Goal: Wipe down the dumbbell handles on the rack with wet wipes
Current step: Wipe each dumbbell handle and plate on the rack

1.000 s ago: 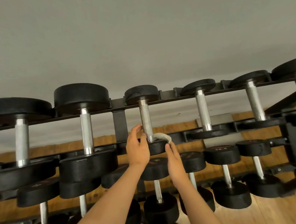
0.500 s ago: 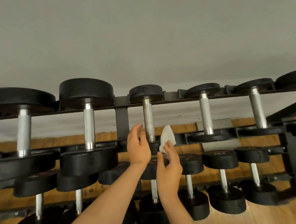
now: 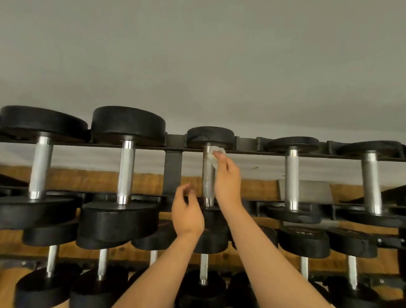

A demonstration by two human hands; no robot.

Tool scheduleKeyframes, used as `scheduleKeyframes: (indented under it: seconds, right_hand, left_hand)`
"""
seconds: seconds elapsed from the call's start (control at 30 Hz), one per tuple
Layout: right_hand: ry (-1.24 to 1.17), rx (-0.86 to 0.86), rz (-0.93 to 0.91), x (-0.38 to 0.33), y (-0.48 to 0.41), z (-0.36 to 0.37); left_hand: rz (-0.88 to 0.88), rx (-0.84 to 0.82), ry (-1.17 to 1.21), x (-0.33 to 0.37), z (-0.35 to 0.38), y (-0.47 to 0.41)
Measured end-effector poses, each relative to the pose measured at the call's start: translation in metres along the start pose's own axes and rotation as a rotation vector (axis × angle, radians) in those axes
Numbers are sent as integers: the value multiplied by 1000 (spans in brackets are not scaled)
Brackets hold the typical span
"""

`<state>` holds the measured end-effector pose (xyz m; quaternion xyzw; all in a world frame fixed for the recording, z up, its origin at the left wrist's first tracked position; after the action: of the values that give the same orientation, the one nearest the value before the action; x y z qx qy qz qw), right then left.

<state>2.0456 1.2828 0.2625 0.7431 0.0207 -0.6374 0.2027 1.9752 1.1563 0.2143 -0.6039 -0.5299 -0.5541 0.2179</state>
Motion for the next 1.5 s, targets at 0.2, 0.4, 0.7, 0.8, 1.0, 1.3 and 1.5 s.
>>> scheduleKeyframes:
  seconds: [0.2,0.4,0.7,0.8,1.0,1.3,1.5]
  right_hand:
    - [-25,89,-41,2,-18,-1]
    - [-91,-14,102,19,-27,7]
    - [-120,46,130,18,-35,1]
    - [-139,139,106,16,-33,-4]
    - [-148,55,181,16,-38,10]
    - [-50,-33,147,9,-41,7]
    - [10,-118,99,22,-30,3]
  left_hand:
    - [9,6,27,-2,0,-1]
    - [26,-9,41,0,1,-1]
    - [25,-26,37,2,1,0]
    - [20,-26,38,0,1,0]
    - [15,-24,33,0,1,0]
    - [7,-20,38,0,1,1]
    - [8,-24,43,1,0,2]
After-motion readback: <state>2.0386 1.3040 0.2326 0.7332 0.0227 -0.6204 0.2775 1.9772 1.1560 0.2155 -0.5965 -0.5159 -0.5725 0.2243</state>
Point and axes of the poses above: each hand's wrist, its own y-axis away from the middle knuckle, its own z-axis out of the palm, x = y × z, the point moved 8 cm from there along -y, towards the middle knuckle, and after that the axes turned 2 degrees about x, right-handed, at the moved point
